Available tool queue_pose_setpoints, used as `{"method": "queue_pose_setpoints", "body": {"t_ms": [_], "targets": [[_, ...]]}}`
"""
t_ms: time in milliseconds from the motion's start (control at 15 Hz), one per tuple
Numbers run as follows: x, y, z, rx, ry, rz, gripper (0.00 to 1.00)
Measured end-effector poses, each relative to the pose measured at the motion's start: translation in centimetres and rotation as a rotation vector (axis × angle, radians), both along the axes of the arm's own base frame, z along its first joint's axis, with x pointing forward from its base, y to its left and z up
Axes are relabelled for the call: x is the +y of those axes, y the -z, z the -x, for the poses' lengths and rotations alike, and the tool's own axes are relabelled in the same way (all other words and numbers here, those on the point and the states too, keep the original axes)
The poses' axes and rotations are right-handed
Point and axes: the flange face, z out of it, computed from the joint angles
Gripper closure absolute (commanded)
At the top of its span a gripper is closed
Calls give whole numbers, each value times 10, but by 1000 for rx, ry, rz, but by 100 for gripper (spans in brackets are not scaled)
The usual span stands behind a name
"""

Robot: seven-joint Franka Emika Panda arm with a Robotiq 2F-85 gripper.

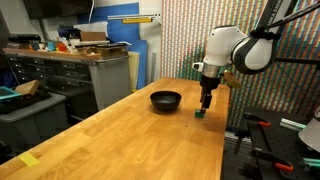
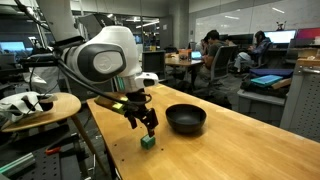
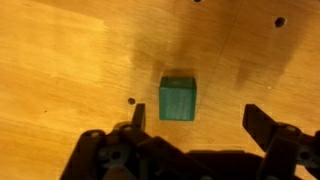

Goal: Put the block in the bowl

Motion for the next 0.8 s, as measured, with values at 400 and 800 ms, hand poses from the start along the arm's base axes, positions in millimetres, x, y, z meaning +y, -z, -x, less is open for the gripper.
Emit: {"method": "queue_pose_setpoints", "body": {"t_ms": [400, 800], "targets": [[-9, 31, 2, -25, 14, -25, 27], [-11, 40, -8, -47, 12, -31, 73]]}}
